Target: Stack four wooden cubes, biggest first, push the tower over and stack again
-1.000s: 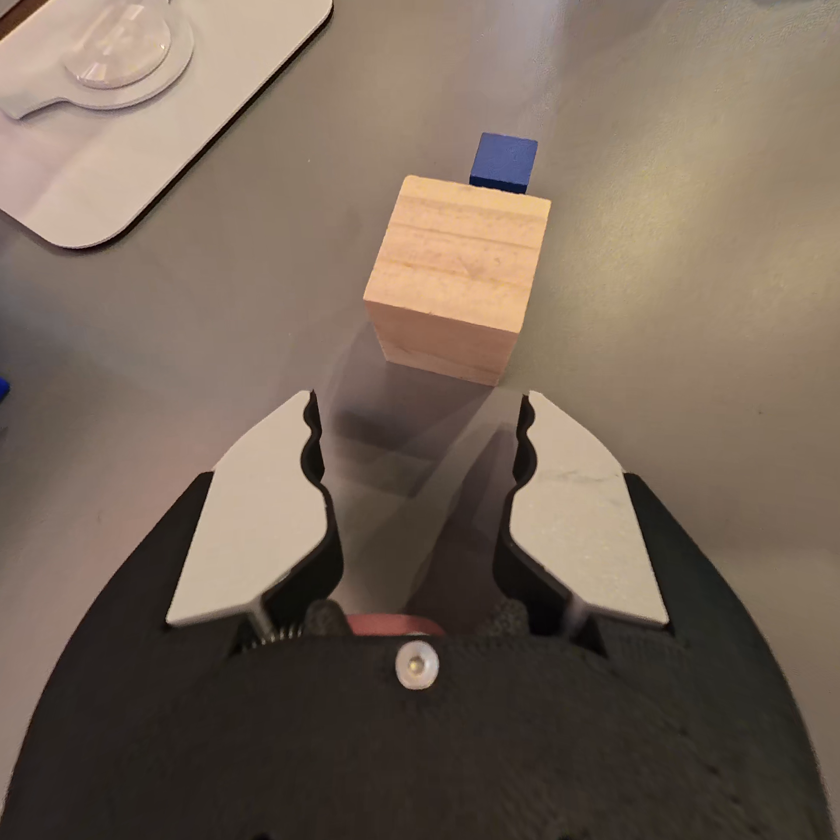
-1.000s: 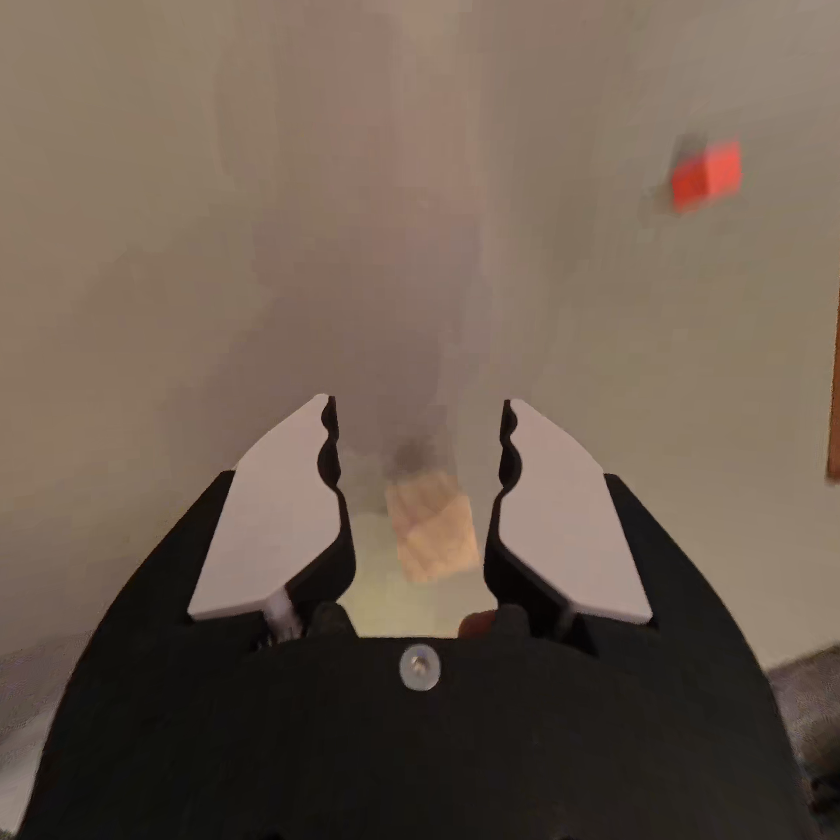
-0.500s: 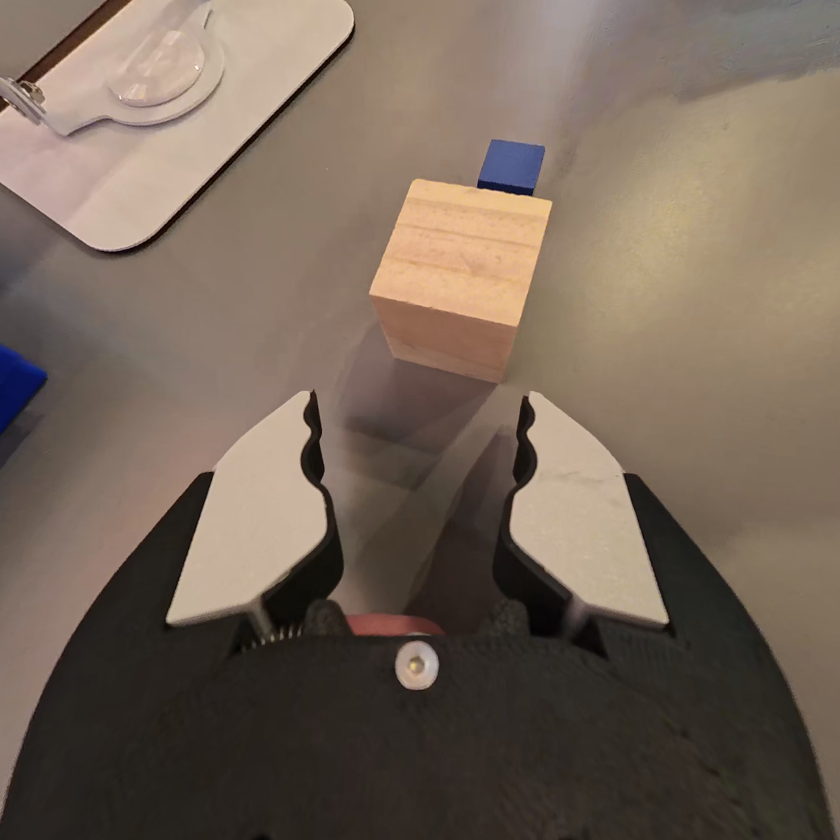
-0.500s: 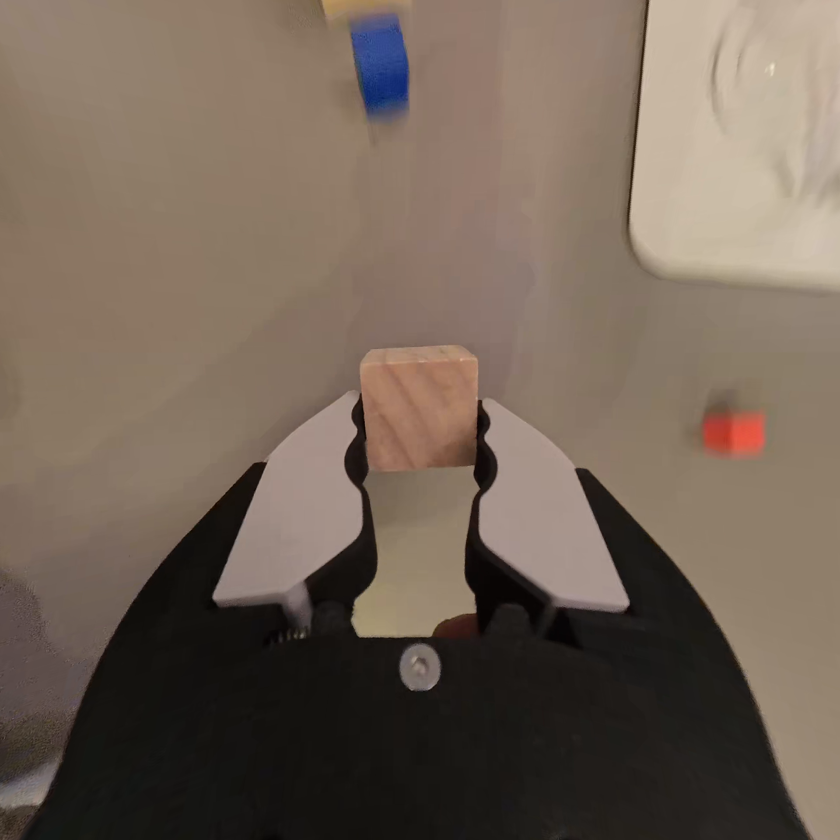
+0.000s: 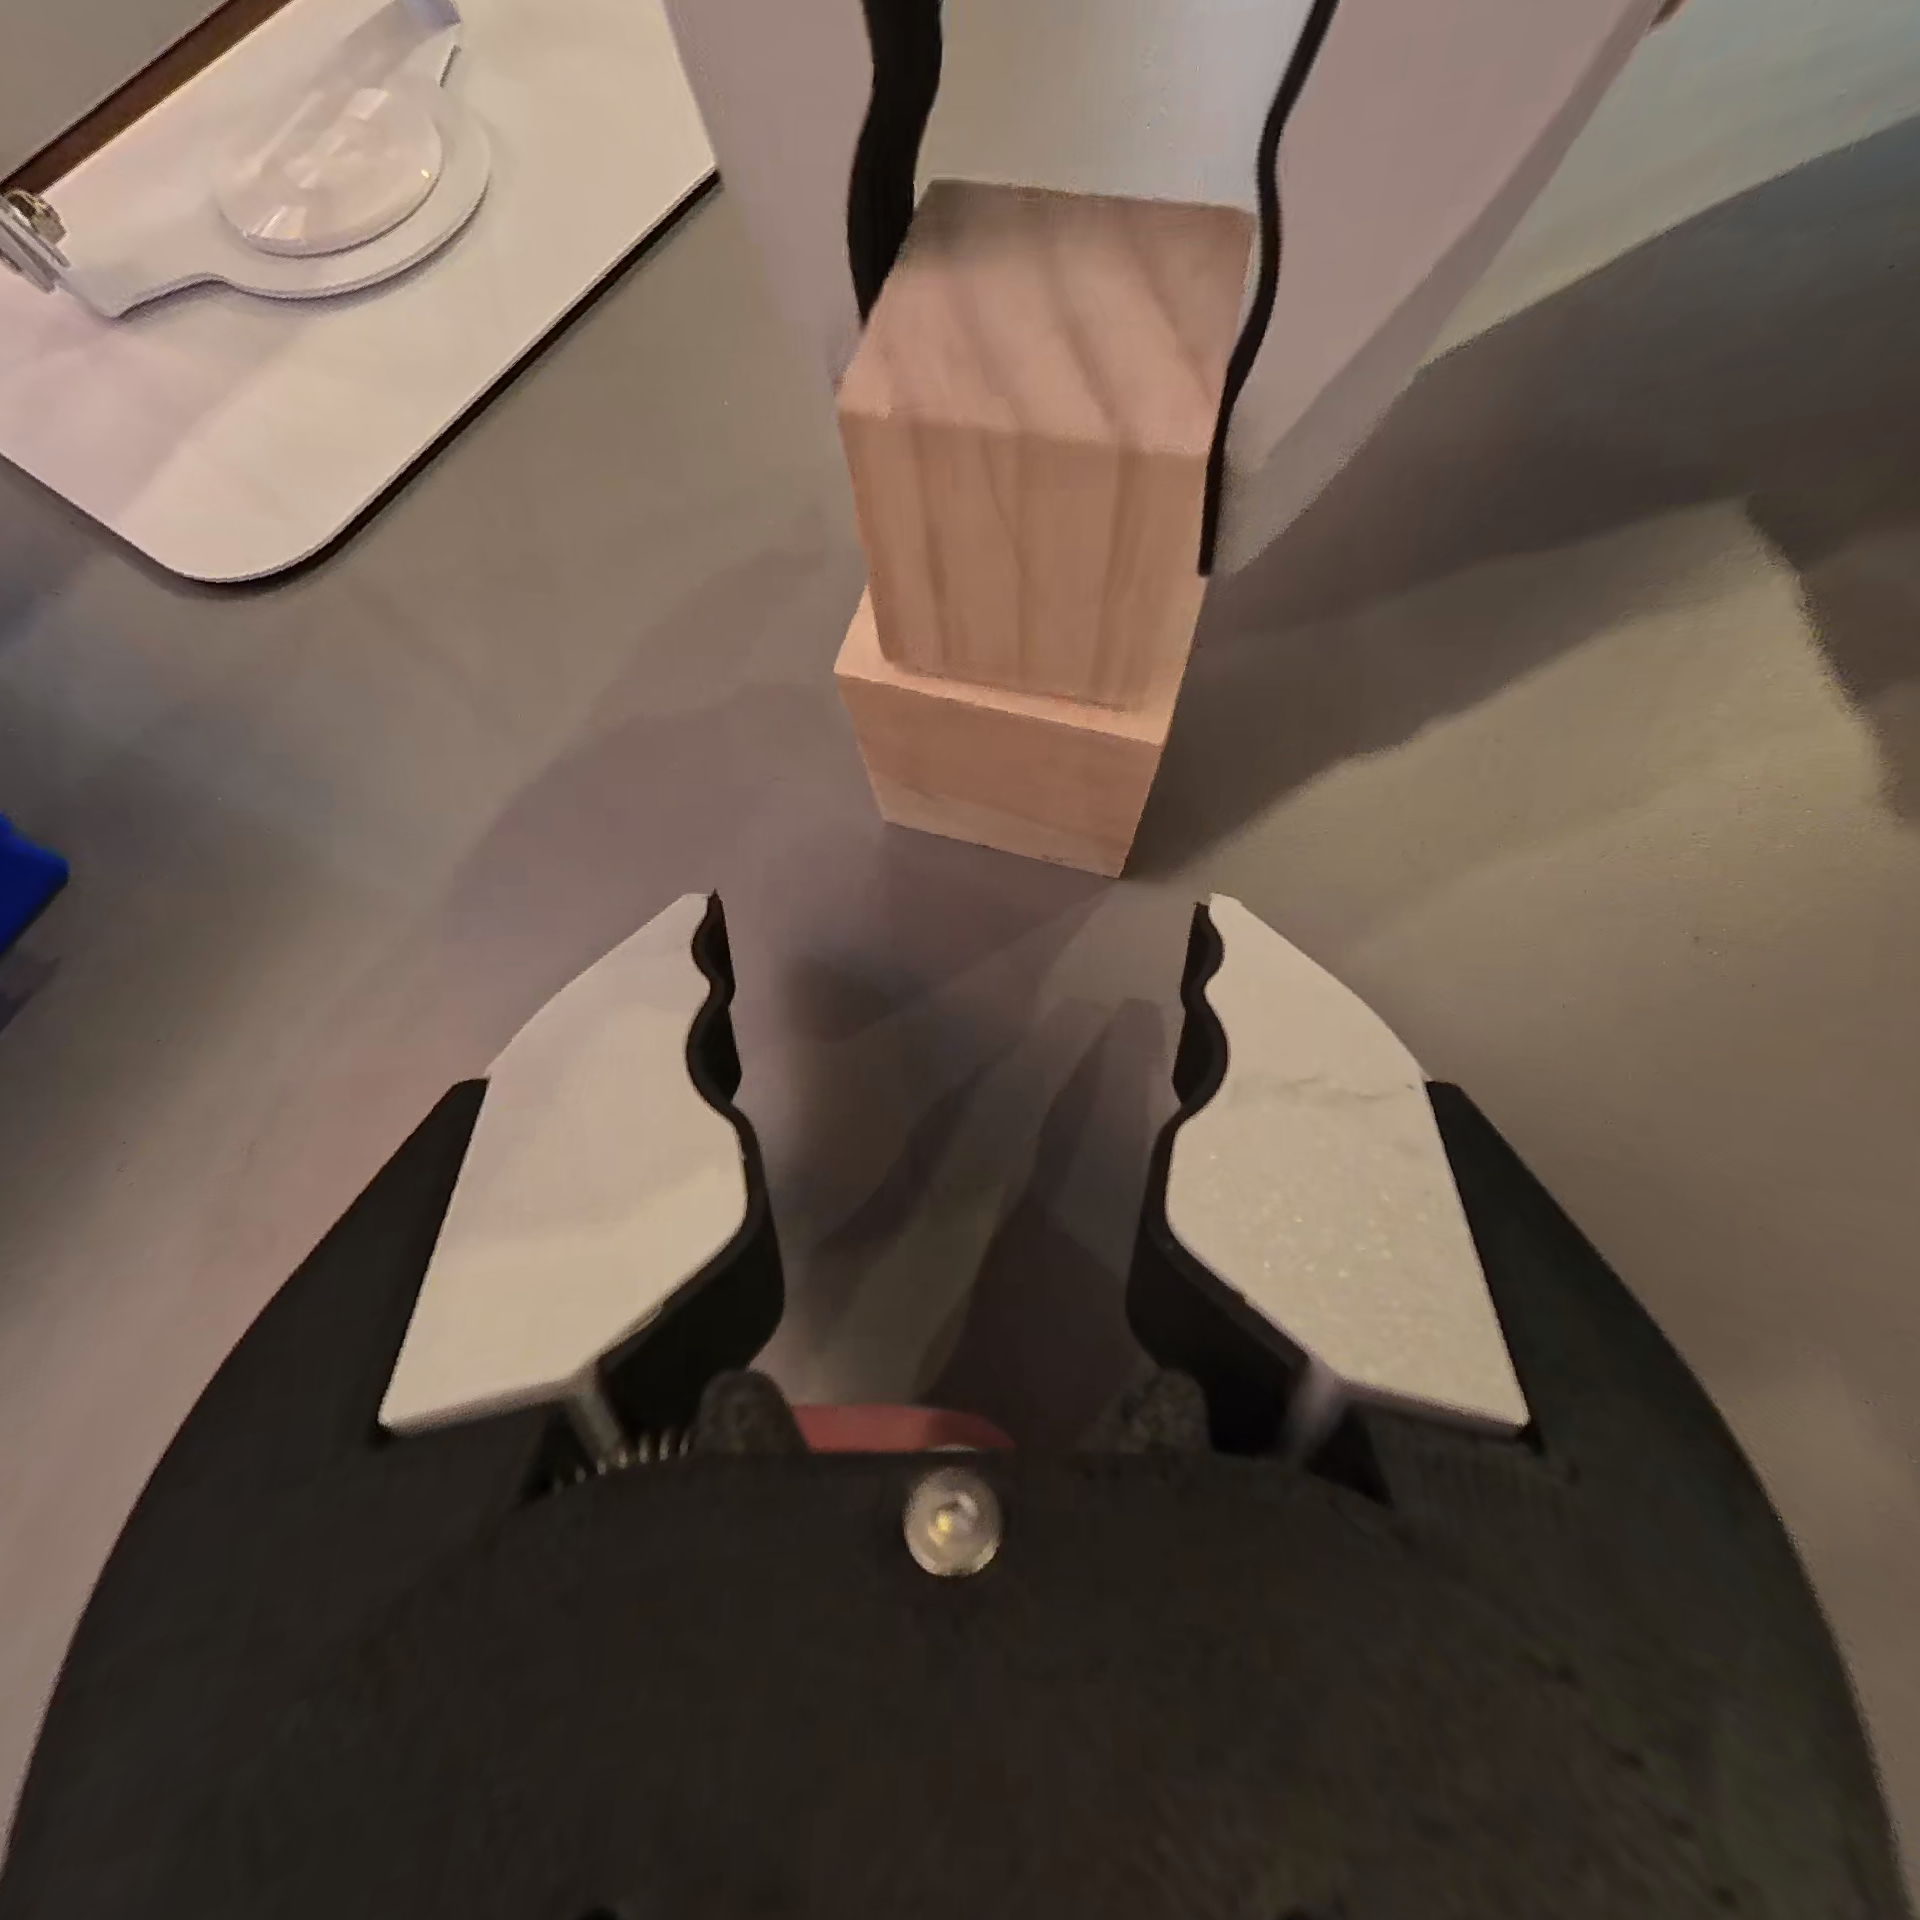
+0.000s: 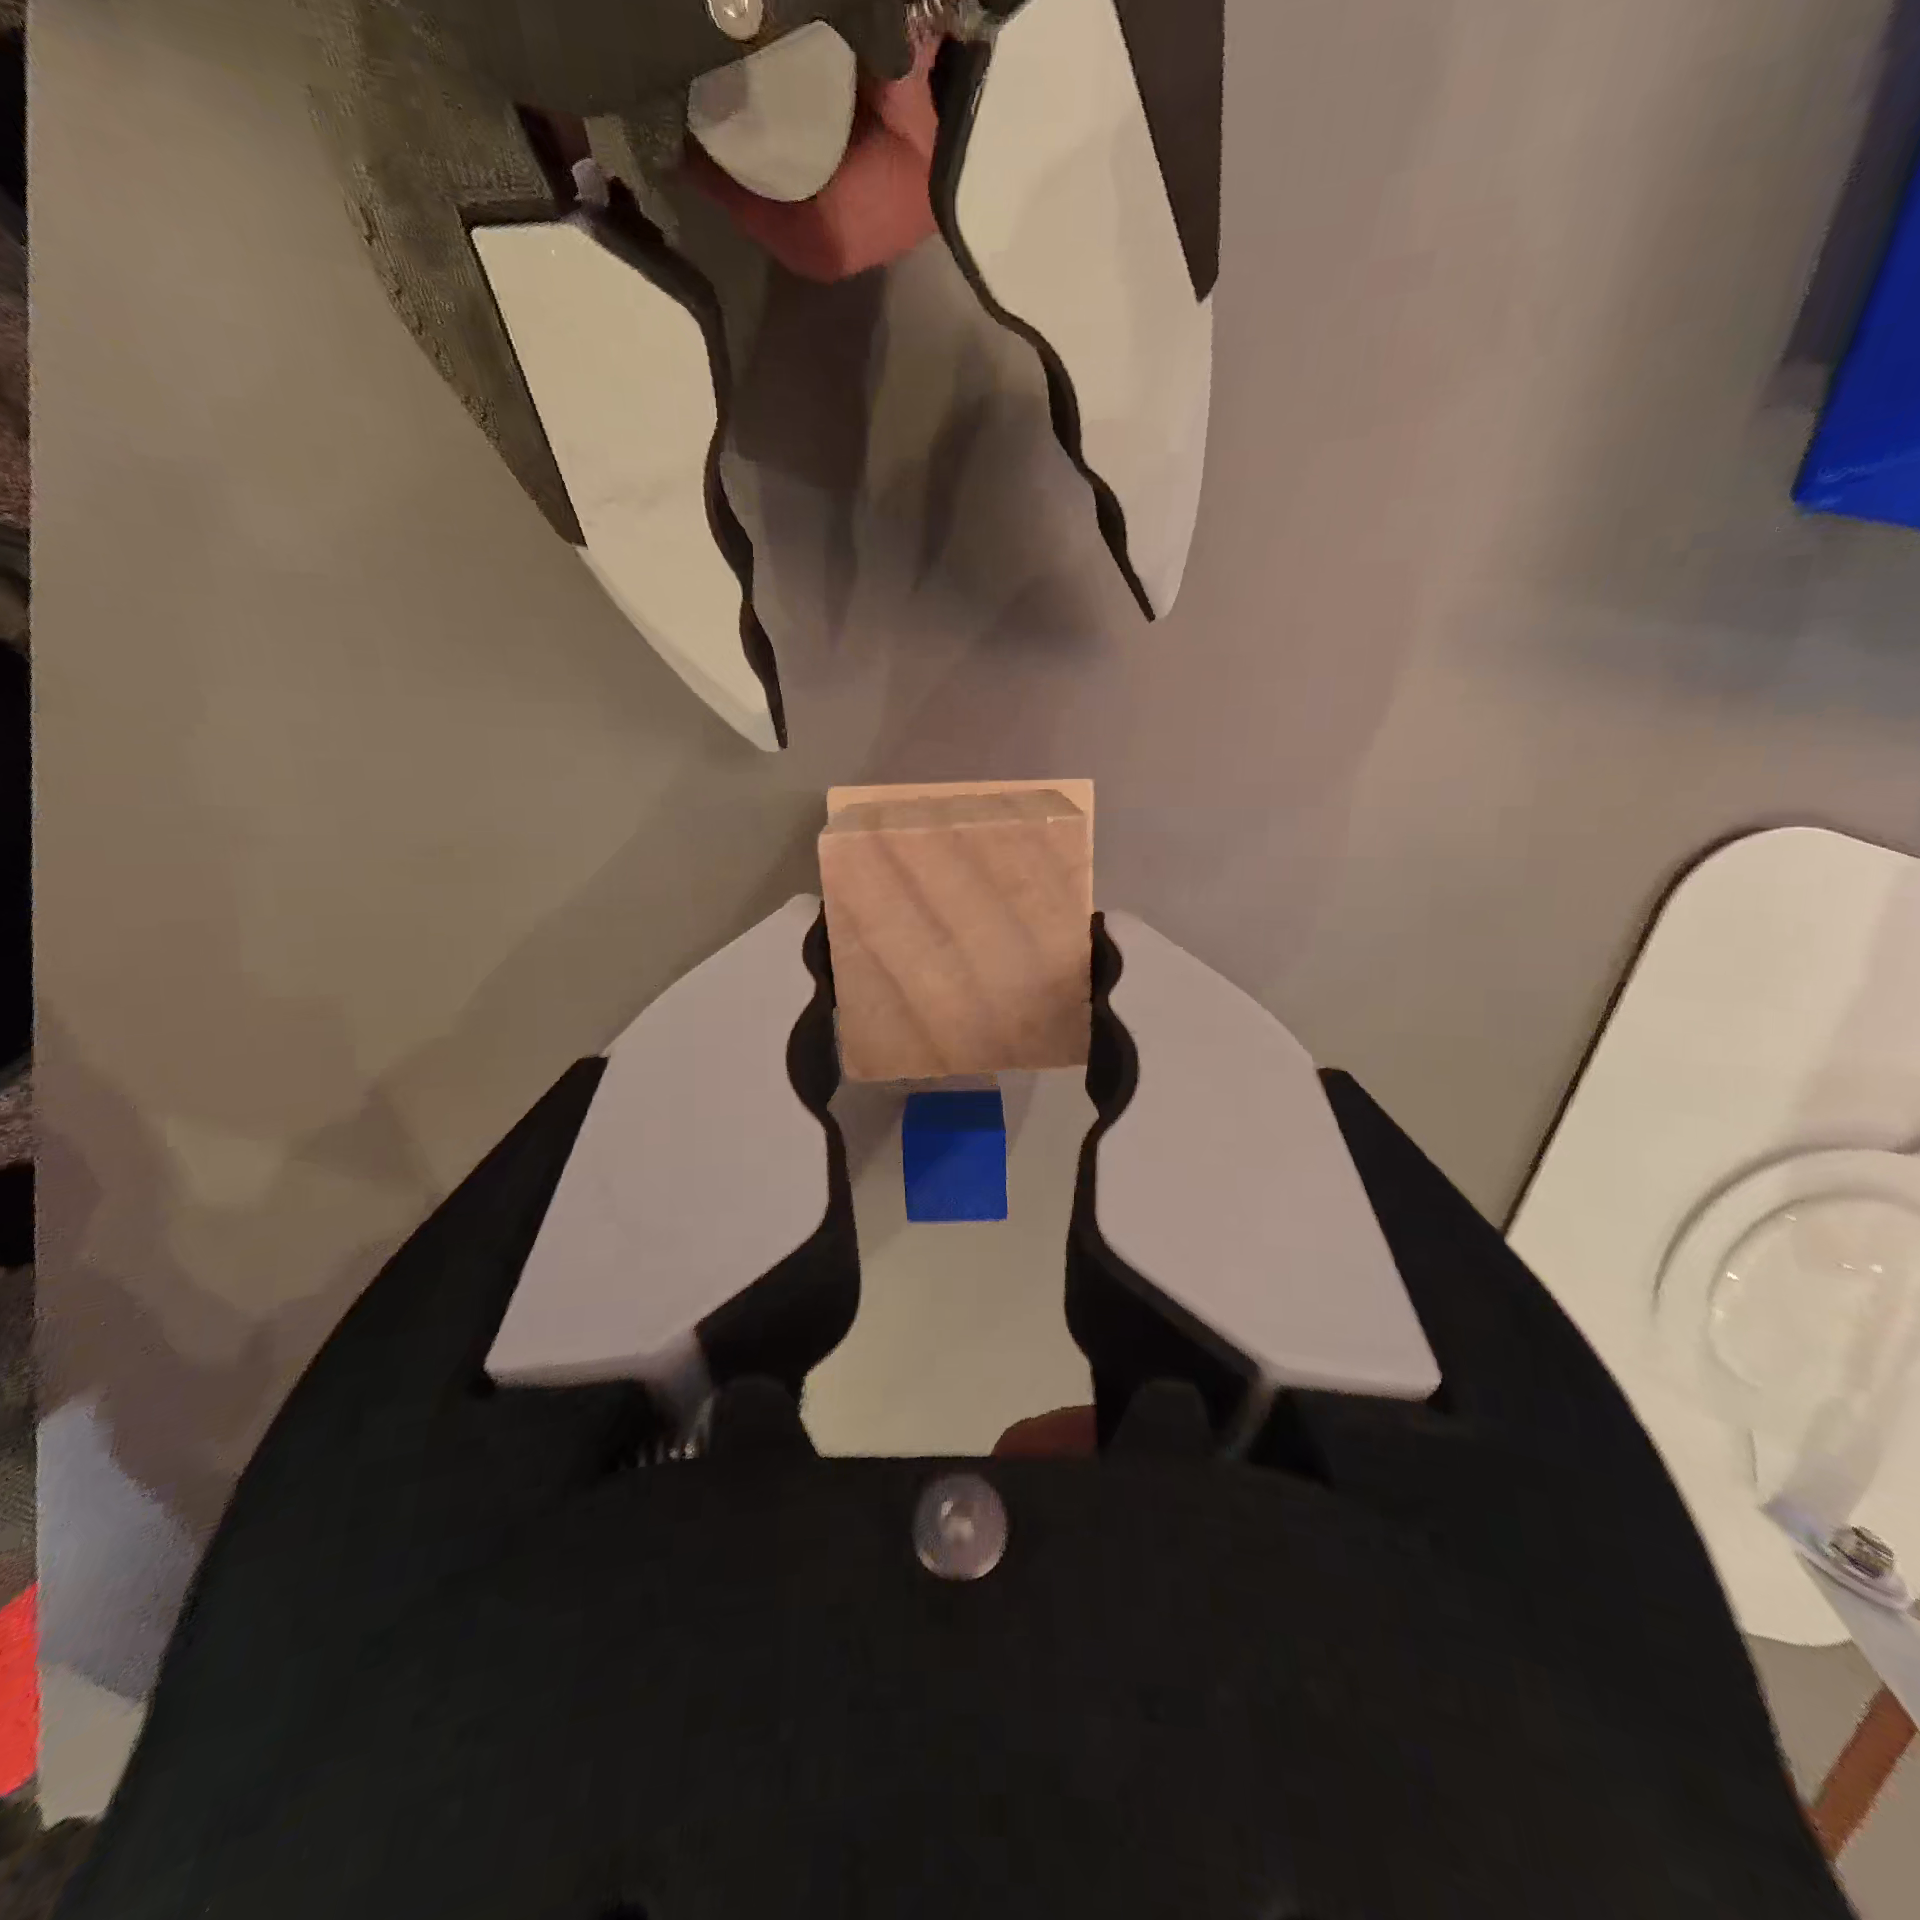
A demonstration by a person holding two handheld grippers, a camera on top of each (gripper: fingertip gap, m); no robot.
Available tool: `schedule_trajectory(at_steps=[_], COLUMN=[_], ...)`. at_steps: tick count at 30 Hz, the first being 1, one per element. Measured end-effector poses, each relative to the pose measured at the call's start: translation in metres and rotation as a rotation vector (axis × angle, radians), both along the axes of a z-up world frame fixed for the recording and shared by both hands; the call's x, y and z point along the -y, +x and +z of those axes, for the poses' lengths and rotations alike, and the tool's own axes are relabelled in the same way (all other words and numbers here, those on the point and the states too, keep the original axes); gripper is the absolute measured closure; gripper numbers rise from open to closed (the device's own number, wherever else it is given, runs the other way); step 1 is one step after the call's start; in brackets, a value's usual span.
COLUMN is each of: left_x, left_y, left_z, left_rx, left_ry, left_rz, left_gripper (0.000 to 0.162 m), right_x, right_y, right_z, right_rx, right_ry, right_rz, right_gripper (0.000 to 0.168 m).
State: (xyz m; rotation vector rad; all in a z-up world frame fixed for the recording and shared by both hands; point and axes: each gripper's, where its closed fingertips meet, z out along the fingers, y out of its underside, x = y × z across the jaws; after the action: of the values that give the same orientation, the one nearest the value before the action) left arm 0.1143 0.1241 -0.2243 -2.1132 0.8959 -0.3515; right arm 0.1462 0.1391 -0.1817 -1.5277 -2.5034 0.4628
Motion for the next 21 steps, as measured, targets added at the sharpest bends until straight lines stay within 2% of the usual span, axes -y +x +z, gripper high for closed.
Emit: schedule_trajectory(at_steps=[1,2,4,6,8,14,16,18,21], left_x=[0.000,0.000,0.000,0.000,0.000,-0.001,-0.001,-0.001,-0.001], left_y=[0.000,0.000,0.000,0.000,-0.001,-0.001,-0.001,-0.001,-0.001], left_z=[0.000,0.000,0.000,0.000,0.001,-0.001,-0.002,-0.002,-0.003], left_rx=[0.000,0.000,0.003,0.005,0.009,-0.004,-0.011,-0.017,-0.016], left_ry=[0.000,0.000,0.001,-0.001,-0.002,-0.009,-0.006,-0.006,-0.009], left_rz=[0.000,0.001,0.001,0.002,0.005,0.009,0.010,0.010,0.009], left_gripper=[0.080,0.080,0.079,0.079,0.079,0.078,0.078,0.078,0.078], right_x=[-0.002,-0.005,-0.007,-0.016,-0.026,-0.028,-0.027,-0.032,-0.034], right_y=[0.000,0.000,0.008,0.026,0.049,0.074,0.067,0.065,0.051], right_z=[-0.001,0.000,0.012,0.023,0.019,-0.049,-0.055,-0.043,0.009], right_rx=[-0.001,-0.016,-0.068,-0.105,-0.095,0.028,-0.006,-0.034,-0.151], right_ry=[0.016,0.038,0.025,0.022,0.006,-0.031,-0.036,-0.022,-0.042], right_rz=[-0.007,-0.011,-0.013,-0.034,-0.047,-0.022,-0.012,-0.023,-0.037], right_gripper=[0.119,0.101,0.098,0.103,0.108,0.128,0.134,0.140,0.140])
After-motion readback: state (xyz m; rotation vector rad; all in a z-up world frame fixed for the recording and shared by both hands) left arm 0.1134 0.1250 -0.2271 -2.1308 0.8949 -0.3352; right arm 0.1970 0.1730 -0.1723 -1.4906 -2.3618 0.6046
